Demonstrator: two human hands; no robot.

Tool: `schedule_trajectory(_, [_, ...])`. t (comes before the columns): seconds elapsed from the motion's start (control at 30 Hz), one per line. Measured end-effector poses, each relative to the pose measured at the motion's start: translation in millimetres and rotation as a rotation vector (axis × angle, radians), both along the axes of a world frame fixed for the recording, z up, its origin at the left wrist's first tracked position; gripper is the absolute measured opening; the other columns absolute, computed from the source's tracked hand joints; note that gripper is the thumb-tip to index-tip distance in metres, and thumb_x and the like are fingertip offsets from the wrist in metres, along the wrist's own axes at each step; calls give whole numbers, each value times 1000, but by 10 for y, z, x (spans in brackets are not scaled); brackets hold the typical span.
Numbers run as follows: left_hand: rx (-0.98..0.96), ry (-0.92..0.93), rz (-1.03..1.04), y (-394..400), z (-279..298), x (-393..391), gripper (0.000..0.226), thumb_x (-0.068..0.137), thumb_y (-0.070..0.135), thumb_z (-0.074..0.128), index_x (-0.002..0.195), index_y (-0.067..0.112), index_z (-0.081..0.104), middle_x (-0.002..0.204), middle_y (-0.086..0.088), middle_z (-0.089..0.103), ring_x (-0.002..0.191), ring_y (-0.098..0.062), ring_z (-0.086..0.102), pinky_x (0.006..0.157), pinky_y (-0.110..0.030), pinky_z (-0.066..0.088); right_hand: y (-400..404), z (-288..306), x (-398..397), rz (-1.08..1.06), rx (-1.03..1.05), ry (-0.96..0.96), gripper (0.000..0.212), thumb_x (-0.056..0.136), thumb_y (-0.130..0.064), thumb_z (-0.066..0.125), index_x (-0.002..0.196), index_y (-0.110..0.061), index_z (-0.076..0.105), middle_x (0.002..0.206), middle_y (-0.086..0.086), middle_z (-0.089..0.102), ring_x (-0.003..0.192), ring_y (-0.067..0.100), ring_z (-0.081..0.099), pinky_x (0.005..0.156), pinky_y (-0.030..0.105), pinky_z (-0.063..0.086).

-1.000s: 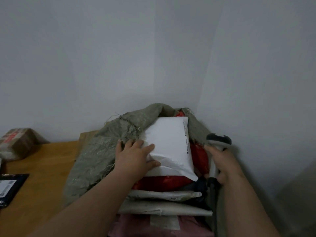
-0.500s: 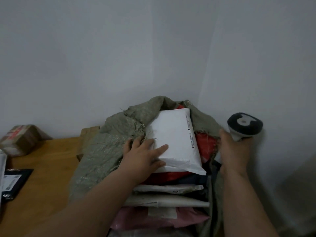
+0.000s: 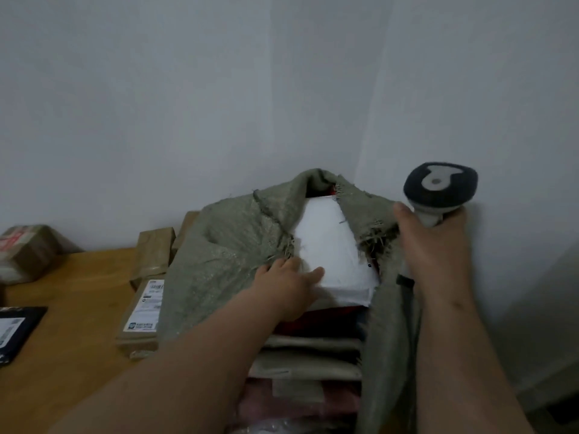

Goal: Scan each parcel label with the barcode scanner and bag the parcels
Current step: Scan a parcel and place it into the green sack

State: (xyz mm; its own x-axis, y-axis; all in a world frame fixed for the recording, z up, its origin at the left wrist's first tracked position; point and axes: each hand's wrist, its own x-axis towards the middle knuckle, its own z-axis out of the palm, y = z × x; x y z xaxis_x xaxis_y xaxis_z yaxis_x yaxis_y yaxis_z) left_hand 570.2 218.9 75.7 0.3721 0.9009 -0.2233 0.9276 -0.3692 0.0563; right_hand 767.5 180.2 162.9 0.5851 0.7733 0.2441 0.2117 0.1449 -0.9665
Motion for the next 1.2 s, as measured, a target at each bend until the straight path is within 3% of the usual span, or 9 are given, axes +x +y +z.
schedule_trajectory(0.13, [131, -134, 28, -47, 166, -288, 48, 98, 31, 48, 146, 28, 44, 148, -3, 43, 135, -34, 41, 107, -44, 38, -61, 25, -94, 22, -1, -41, 35, 74, -51, 73, 94, -42, 46, 96, -10, 70, 83, 11, 72, 72, 32, 58])
schedule_trajectory(0.23, [263, -370, 202, -106, 271, -565, 44, 94, 15, 54, 138, 15, 57, 143, -6, 51, 131, -28, 44, 109, -36, 38, -182, 174, -236, 54, 47, -21, 35, 65, -55, 70, 90, -45, 48, 84, -12, 71, 73, 10, 74, 64, 31, 61])
schedule_trajectory(0.33, [387, -490, 400, -189, 402, -951, 32, 92, 19, 57, 122, 14, 66, 136, -8, 56, 127, -29, 46, 108, -36, 38, -361, 300, -485, 158, 37, 78, 45, 66, -51, 74, 104, -36, 55, 81, -16, 73, 67, 12, 75, 59, 30, 60])
schedule_trajectory(0.43, [406, -507, 550, -338, 505, -1397, 41, 93, 26, 53, 132, 16, 60, 144, -10, 50, 137, -28, 36, 111, -39, 27, -577, 337, -871, 302, -15, 151, 36, 77, -40, 79, 107, -30, 61, 95, -4, 73, 69, 17, 76, 62, 32, 59])
schedule_trajectory(0.53, [355, -609, 670, -601, 522, -1831, 56, 96, 36, 52, 149, 20, 43, 156, -8, 35, 144, -28, 28, 115, -40, 21, -827, 287, -1391, 420, -66, 160, 27, 86, -35, 77, 107, -31, 60, 96, -8, 71, 71, 17, 76, 58, 30, 59])
schedule_trajectory(0.67, [302, -839, 764, -1155, 353, -2423, 54, 95, 37, 58, 147, 24, 47, 157, -3, 34, 142, -33, 29, 116, -49, 30, -1185, 166, -2202, 526, -131, 196, 27, 85, -34, 78, 106, -27, 62, 92, -3, 72, 67, 18, 73, 58, 30, 56])
schedule_trajectory(0.77, [240, -878, 860, -1619, 141, -2965, 54, 96, 42, 58, 147, 28, 46, 155, -4, 37, 140, -33, 34, 112, -53, 36, -1444, 44, -2830, 585, -178, 219, 30, 84, -36, 78, 108, -26, 63, 97, 2, 70, 69, 18, 71, 60, 30, 55])
schedule_trajectory(0.87, [187, -910, 971, -2070, -57, -3509, 52, 97, 40, 57, 146, 27, 46, 150, -9, 45, 135, -35, 42, 108, -53, 41, -1694, -128, -3453, 665, -244, 227, 24, 84, -35, 78, 102, -26, 64, 85, -1, 71, 62, 14, 70, 54, 27, 53])
schedule_trajectory(1.2, [292, -1107, 1346, -2813, -346, -4996, 51, 98, 29, 59, 147, 22, 44, 151, -8, 41, 138, -32, 38, 107, -53, 43, -1843, -553, -5115, 871, -378, 127, 26, 87, -33, 76, 108, -27, 61, 92, 0, 68, 73, 18, 67, 59, 31, 51])
